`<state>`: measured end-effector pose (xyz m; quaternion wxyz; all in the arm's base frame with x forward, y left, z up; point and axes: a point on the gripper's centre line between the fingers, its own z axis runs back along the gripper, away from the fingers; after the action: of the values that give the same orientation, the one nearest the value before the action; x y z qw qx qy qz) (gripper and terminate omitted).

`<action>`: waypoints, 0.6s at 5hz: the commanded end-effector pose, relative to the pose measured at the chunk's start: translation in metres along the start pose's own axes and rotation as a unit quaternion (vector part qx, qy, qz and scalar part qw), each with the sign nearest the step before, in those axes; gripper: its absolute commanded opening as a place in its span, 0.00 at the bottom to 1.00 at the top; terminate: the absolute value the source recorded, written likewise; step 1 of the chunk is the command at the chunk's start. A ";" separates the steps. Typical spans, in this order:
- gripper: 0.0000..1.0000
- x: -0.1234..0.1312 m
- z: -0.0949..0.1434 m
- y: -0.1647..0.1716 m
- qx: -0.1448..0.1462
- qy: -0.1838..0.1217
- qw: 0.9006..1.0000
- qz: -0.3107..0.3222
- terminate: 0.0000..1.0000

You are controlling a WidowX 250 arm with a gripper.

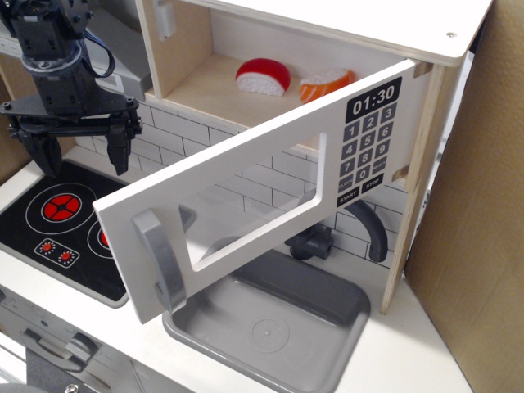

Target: Close microwave

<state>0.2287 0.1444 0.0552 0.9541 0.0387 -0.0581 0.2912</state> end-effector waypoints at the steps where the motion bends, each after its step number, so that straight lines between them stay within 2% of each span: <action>1: 1.00 0.000 0.000 0.000 0.000 0.000 1.000 0.000 0.00; 2: 1.00 -0.005 0.017 -0.017 0.000 -0.007 0.999 -0.051 0.00; 3: 1.00 -0.010 0.040 -0.032 -0.014 -0.003 0.996 -0.087 0.00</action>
<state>0.2288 0.0999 0.0794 0.9792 0.0202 -0.0306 0.1996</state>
